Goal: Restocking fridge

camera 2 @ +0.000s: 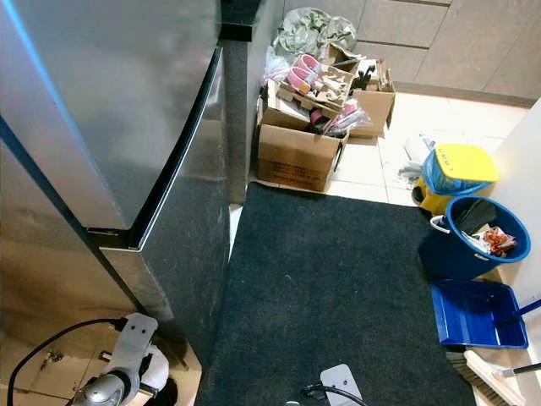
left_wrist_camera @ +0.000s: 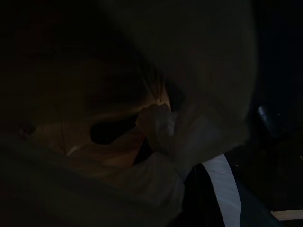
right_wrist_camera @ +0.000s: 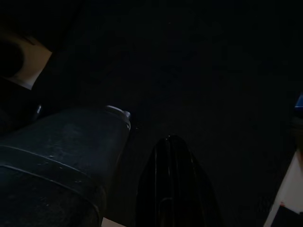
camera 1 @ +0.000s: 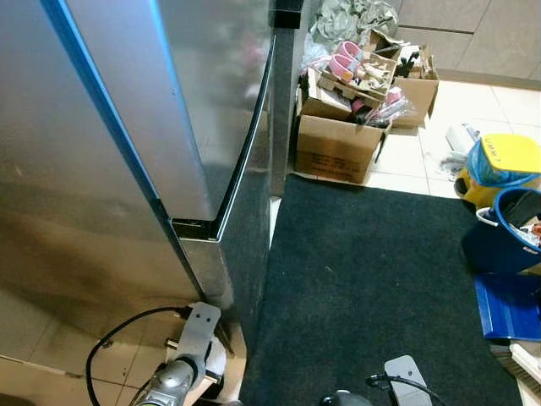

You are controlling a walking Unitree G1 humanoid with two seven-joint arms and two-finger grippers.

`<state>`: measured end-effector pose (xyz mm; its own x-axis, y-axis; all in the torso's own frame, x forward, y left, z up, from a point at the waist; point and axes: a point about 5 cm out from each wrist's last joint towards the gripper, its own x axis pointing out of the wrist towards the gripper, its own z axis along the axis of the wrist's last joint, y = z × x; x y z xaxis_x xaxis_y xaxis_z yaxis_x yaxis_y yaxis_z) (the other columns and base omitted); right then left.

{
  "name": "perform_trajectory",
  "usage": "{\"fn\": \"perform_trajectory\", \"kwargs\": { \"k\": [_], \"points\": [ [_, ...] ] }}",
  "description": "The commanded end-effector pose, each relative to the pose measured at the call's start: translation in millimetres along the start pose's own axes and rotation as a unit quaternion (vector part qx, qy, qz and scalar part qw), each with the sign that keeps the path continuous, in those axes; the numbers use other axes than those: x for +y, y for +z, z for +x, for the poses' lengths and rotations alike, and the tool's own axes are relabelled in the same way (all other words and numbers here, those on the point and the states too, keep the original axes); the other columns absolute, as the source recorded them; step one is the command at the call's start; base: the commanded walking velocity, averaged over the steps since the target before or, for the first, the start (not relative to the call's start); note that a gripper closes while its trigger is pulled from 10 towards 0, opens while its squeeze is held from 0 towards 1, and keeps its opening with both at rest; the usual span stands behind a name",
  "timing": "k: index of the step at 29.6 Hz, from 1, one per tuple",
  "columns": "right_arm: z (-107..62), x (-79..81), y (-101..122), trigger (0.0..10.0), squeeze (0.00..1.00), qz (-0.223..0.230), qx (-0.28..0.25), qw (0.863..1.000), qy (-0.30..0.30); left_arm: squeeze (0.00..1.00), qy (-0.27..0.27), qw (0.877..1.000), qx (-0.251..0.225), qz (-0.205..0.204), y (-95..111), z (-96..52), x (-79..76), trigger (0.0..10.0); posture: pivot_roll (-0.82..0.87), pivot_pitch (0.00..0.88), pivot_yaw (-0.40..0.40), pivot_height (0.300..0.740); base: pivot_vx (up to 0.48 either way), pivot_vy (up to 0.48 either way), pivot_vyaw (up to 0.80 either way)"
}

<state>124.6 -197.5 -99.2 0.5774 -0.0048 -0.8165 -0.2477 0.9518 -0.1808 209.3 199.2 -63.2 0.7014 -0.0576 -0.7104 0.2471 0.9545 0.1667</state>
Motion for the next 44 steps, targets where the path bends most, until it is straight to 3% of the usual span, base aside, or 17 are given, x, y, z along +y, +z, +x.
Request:
{"fn": "perform_trajectory", "kwargs": {
  "k": [1, 10, 16, 44],
  "points": [
    [-3.6, 0.0, -12.1, 10.0, 0.00, -0.002, 0.023, 1.000, 0.001, 0.00, -0.008, 1.000, 0.007, 0.011, -6.0, -1.6, -3.7, 10.0, -0.08, 0.131, -0.021, 0.740, 0.000, -0.480, 0.00],
    [-3.8, -0.8, -12.4, 10.0, 0.00, -0.002, 0.023, 1.000, 0.000, 0.00, -0.006, 1.000, 0.009, 0.010, -6.0, -1.4, -3.6, 10.0, -0.08, 0.131, -0.022, 0.740, 0.000, -0.462, 0.00],
    [-3.9, -0.4, -12.8, 10.0, 0.00, -0.001, 0.023, 1.000, 0.000, 0.00, -0.002, 1.000, 0.012, -0.005, -7.8, -1.9, -2.7, 10.0, -0.08, 0.131, -0.021, 0.740, 0.000, 0.000, 0.00],
    [-4.0, 1.7, -13.5, 10.0, 0.00, -0.003, 0.025, 1.000, 0.002, 0.00, 0.003, 1.000, 0.023, -0.001, -12.8, -3.5, 0.1, 10.0, -0.08, 0.134, -0.019, 0.740, 0.000, 0.000, 0.00]
  ]
}}
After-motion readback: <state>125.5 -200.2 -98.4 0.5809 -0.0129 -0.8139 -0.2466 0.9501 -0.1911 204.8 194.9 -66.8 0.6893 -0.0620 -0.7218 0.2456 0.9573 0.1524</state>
